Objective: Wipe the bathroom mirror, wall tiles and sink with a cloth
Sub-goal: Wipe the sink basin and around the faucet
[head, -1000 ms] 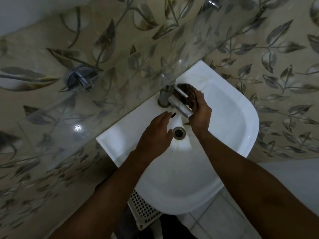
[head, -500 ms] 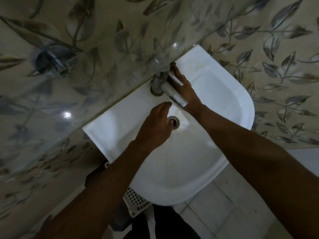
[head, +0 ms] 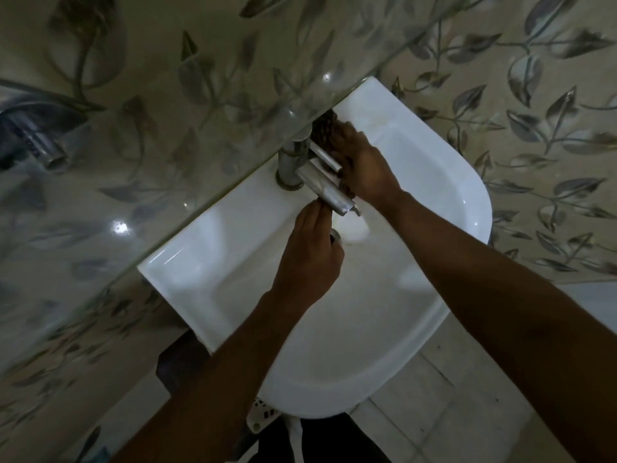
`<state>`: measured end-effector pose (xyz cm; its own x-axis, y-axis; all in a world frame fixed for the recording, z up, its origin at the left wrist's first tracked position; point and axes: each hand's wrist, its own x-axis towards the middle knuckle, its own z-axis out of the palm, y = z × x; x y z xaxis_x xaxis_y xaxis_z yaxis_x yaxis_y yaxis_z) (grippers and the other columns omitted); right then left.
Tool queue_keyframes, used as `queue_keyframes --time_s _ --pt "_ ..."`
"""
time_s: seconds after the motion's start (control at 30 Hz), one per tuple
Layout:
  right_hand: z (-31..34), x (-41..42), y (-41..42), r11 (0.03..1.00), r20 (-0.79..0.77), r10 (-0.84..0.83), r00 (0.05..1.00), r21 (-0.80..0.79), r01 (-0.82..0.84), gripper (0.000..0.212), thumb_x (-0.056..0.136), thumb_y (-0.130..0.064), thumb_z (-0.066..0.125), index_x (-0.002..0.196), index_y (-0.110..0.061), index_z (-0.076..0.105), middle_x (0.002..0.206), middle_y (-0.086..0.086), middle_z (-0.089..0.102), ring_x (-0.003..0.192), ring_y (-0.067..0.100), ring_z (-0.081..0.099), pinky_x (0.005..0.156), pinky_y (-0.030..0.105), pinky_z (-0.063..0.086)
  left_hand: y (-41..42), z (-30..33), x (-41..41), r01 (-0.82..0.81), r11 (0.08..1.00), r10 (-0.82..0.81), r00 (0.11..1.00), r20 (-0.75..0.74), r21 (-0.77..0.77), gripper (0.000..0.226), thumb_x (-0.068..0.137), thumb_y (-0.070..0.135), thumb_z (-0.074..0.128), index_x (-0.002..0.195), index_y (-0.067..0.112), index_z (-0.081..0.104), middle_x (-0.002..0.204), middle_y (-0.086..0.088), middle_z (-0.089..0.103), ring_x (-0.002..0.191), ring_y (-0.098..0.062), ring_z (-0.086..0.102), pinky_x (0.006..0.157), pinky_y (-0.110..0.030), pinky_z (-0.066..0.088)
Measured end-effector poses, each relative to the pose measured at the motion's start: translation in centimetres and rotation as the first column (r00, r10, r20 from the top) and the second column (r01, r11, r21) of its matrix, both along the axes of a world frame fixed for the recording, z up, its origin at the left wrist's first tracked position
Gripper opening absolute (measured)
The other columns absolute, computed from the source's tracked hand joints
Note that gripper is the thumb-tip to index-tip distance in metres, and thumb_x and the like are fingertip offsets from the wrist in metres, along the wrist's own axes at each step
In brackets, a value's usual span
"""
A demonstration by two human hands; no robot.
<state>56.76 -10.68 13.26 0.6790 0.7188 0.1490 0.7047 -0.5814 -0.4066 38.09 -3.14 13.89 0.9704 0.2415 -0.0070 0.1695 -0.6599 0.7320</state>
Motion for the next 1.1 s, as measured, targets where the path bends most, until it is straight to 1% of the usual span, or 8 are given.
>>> queue_keyframes --time_s 0.17,0.27,0.37,0.47,0.6,0.67,0.8,1.1 --pt "-1.3 7.2 -1.6 0.954 -0.076 -0.3 0.951 -0.038 0.298 0.067 0.098 -0.031 0.025 0.153 0.007 0.026 0.16 0.027 0.026 0.15 0.042 0.023 0.125 0.046 0.016 -0.4 0.3 0.0 -0.003 0.998 0.003 1.0 -0.001 -0.062 0.066 0.096 0.01 0.06 0.155 0.014 0.03 0.157 -0.003 0.036 0.145 -0.012 0.032 0.117 -0.024 0.033" --pt "-0.3 6.5 -0.1 0.918 -0.096 -0.398 0.912 -0.034 0.396 0.054 0.102 -0.018 0.036 0.148 0.009 0.034 0.158 0.029 0.03 0.148 0.044 0.026 0.123 0.051 0.021 -1.1 0.1 0.4 0.032 0.998 -0.035 0.999 -0.038 -0.061 0.072 0.094 0.014 0.063 0.156 0.017 0.026 0.159 -0.003 0.03 0.147 -0.015 0.03 0.118 -0.032 0.038" --pt "0.1 2.6 0.8 0.967 -0.03 -0.255 0.967 -0.037 0.254 0.048 0.102 -0.009 0.043 0.148 0.005 0.038 0.161 0.023 0.028 0.151 0.039 0.022 0.123 0.048 0.02 -1.7 -0.6 1.0 0.073 0.996 -0.076 0.995 -0.07 -0.043 0.078 0.091 0.018 0.066 0.156 0.016 0.022 0.161 -0.005 0.026 0.15 -0.02 0.024 0.119 -0.039 0.037" --pt "-1.8 4.9 -1.6 0.972 0.105 -0.147 0.984 -0.171 0.163 0.058 0.1 -0.02 0.021 0.153 0.002 0.03 0.16 0.024 0.029 0.149 0.041 0.025 0.123 0.05 0.018 -2.3 -1.0 1.8 0.091 0.993 -0.1 0.989 -0.108 -0.08 0.083 0.092 0.019 0.066 0.158 0.018 0.016 0.164 -0.004 0.02 0.152 -0.02 0.021 0.12 -0.04 0.035" --pt "-2.2 9.0 -5.2 0.904 0.113 -0.353 0.929 -0.216 0.37 0.064 0.096 -0.014 0.047 0.156 -0.006 0.028 0.162 0.019 0.028 0.148 0.036 0.029 0.123 0.045 0.024 -3.3 -1.0 2.7 0.161 0.985 -0.168 0.974 -0.153 -0.054 0.087 0.095 0.022 0.063 0.16 0.015 0.007 0.168 -0.003 0.011 0.154 -0.022 0.014 0.123 -0.044 0.028" --pt "-1.7 8.5 -6.0 0.913 0.089 -0.357 0.93 -0.179 0.367 0.063 0.097 -0.016 0.053 0.156 -0.01 0.031 0.162 0.015 0.03 0.149 0.033 0.03 0.122 0.042 0.027 -3.7 -0.8 3.3 0.195 0.979 -0.202 0.969 -0.145 -0.059 0.086 0.095 0.023 0.061 0.16 0.014 0.005 0.169 -0.004 0.009 0.155 -0.023 0.012 0.125 -0.043 0.023" --pt "-1.7 6.8 -9.7 0.915 0.116 -0.321 0.94 -0.217 0.339 0.068 0.085 0.004 0.063 0.147 0.011 0.037 0.155 0.033 0.033 0.142 0.05 0.035 0.118 0.049 0.034 -4.7 -0.4 4.4 0.217 0.976 -0.219 0.97 -0.108 -0.032 0.087 0.092 0.023 0.062 0.16 0.014 0.008 0.167 -0.007 0.014 0.151 -0.026 0.019 0.12 -0.046 0.031" --pt "-2.3 8.6 -9.8 0.915 0.131 -0.219 0.967 -0.316 0.25 0.071 0.075 0.014 0.065 0.142 0.015 0.041 0.147 0.04 0.04 0.129 0.058 0.047 0.108 0.055 0.042 -6.1 0.0 7.5 0.294 0.953 -0.286 0.953 -0.104 0.073 0.077 0.092 0.021 0.064 0.156 0.01 0.024 0.163 -0.011 0.025 0.146 -0.028 0.027 0.117 -0.044 0.035"
